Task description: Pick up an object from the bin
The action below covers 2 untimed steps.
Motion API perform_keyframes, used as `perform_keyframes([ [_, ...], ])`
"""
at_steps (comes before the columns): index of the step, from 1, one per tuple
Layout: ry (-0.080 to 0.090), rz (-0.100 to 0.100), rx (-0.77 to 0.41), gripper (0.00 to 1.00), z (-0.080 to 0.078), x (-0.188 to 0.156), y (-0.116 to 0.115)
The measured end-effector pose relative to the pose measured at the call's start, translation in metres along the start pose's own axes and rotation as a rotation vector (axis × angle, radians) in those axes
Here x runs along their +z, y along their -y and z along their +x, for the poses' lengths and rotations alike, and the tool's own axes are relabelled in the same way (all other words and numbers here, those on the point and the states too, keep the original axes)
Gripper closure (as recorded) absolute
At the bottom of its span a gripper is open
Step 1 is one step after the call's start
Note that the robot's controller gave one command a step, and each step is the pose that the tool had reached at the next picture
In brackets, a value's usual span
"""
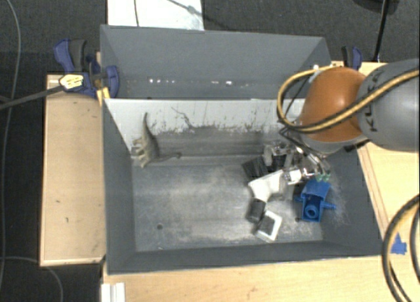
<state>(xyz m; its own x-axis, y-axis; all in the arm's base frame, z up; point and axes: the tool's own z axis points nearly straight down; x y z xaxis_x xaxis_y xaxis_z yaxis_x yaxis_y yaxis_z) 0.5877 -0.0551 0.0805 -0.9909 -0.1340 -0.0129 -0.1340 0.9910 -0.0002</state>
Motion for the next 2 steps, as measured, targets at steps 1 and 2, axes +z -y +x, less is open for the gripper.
perform_keyframes([
  [1, 0.003, 0.002, 0.006, 1.00, 0.0091, 0.0094, -0.0049],
  [2, 0.003, 0.003, 0.006, 1.00, 0.0099, 0.0078, -0.0052],
])
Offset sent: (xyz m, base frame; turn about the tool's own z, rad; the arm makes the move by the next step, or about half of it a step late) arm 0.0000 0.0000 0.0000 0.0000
